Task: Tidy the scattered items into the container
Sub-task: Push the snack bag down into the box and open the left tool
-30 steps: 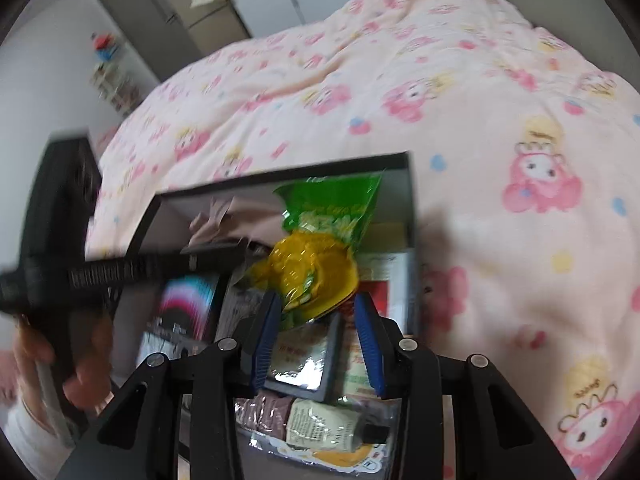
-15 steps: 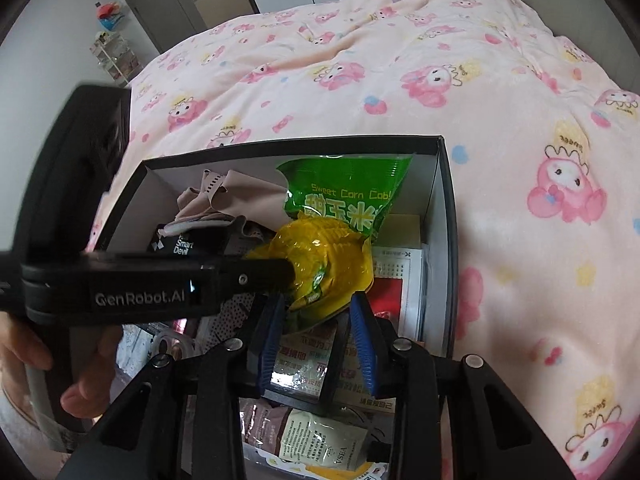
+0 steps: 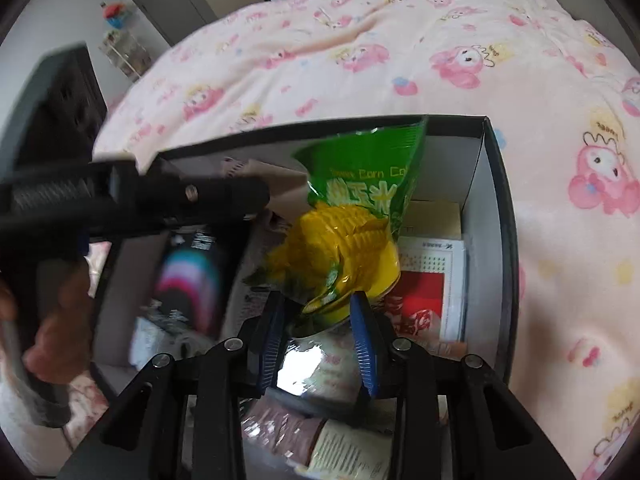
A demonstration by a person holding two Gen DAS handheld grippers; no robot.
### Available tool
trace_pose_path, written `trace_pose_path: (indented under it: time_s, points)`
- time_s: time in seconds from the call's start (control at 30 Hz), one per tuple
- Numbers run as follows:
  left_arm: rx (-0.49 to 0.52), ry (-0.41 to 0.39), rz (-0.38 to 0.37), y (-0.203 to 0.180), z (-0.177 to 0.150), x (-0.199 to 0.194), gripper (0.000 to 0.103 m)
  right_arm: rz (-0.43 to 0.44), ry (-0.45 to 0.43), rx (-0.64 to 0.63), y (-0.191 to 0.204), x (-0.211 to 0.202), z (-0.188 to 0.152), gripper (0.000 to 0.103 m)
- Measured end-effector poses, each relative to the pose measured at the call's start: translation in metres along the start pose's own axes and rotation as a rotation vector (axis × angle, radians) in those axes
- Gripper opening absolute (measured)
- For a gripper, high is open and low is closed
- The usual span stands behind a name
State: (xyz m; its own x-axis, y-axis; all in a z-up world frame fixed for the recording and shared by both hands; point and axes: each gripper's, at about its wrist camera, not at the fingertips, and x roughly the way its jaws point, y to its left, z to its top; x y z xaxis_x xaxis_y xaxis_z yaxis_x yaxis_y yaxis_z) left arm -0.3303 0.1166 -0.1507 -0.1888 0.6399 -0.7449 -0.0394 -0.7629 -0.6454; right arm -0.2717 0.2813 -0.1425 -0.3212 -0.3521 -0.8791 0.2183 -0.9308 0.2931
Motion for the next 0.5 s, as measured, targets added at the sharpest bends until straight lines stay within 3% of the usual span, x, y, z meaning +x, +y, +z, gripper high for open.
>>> trace_pose_path:
  time_s: [0.13,0.23,0.5]
  points:
    - [-0.055,0.073,-0.057,0.005,-0.002,0.026,0.047,0.039,-0.001,0.033,-0.006,0.001,0.001,0.030]
    - [-0.066,0.067,-0.082,0.005,-0.003,0.031,0.044,0.056,-0.017,0.068,-0.011,-0.003,0.005,0.028]
    - [-0.160,0.042,-0.171,0.021,-0.004,0.034,0.045,-0.013,-0.065,0.044,-0.009,-0.005,0.011,0.023]
